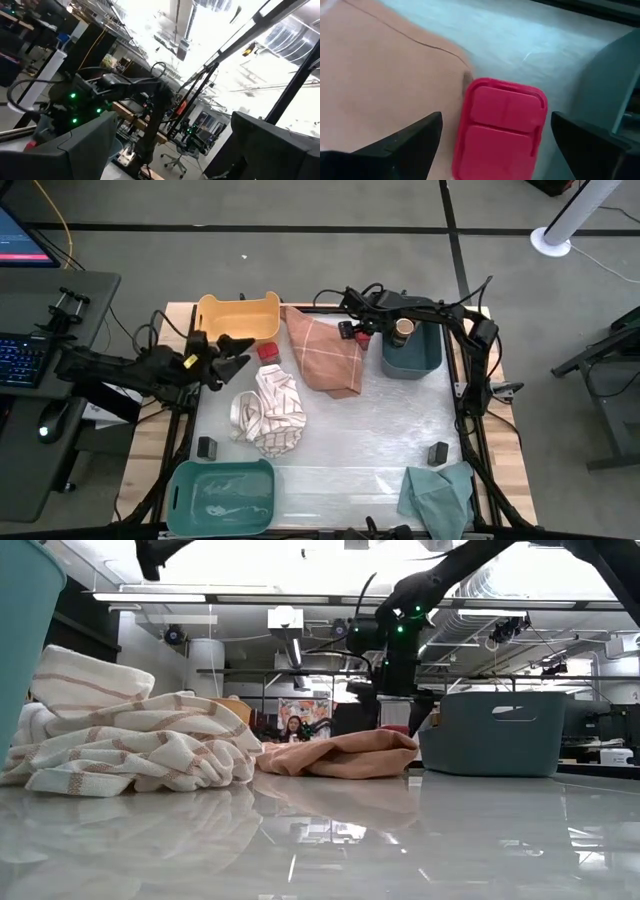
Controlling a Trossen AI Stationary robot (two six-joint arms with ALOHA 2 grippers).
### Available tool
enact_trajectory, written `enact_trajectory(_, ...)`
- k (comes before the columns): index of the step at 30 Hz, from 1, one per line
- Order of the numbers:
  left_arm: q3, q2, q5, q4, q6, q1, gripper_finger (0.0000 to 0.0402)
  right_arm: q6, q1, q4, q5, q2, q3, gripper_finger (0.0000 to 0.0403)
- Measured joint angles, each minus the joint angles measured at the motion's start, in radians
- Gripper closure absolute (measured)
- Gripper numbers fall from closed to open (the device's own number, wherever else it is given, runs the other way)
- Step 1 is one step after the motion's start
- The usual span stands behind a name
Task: Sort spices by type
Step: Put the right red seasoning can into the yellow bin
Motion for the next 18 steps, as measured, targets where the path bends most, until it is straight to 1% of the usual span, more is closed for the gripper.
enact_trajectory(2,0.037,0.000,0.007,-0.047,0.007,0.000,0.0023,0.010,0.000,0.003,0.004,0.001,0.000,0.0056)
enact_trajectory(3,0.060,0.000,0.008,-0.084,0.021,0.000,0.0023,0.011,0.000,0.003,0.004,0.001,0.000,0.0070)
enact_trajectory(5,0.118,0.001,0.010,-0.189,0.062,0.000,0.0023,0.014,0.000,0.002,0.003,0.001,0.000,0.0111)
enact_trajectory(8,0.222,0.001,0.011,-0.353,0.124,0.000,0.0023,0.035,0.005,0.000,0.000,0.001,0.000,0.0186)
enact_trajectory(11,0.318,0.001,0.003,-0.493,0.178,0.000,0.0023,0.036,0.014,0.000,0.000,0.001,0.000,0.0189)
enact_trajectory(15,0.425,0.001,0.003,-0.619,0.211,0.000,0.0023,0.042,0.028,0.000,0.012,-0.002,0.000,0.0189)
enact_trajectory(18,0.510,-0.001,0.034,-0.718,0.226,-0.001,0.0023,0.025,0.028,-0.009,0.018,-0.016,0.046,0.0189)
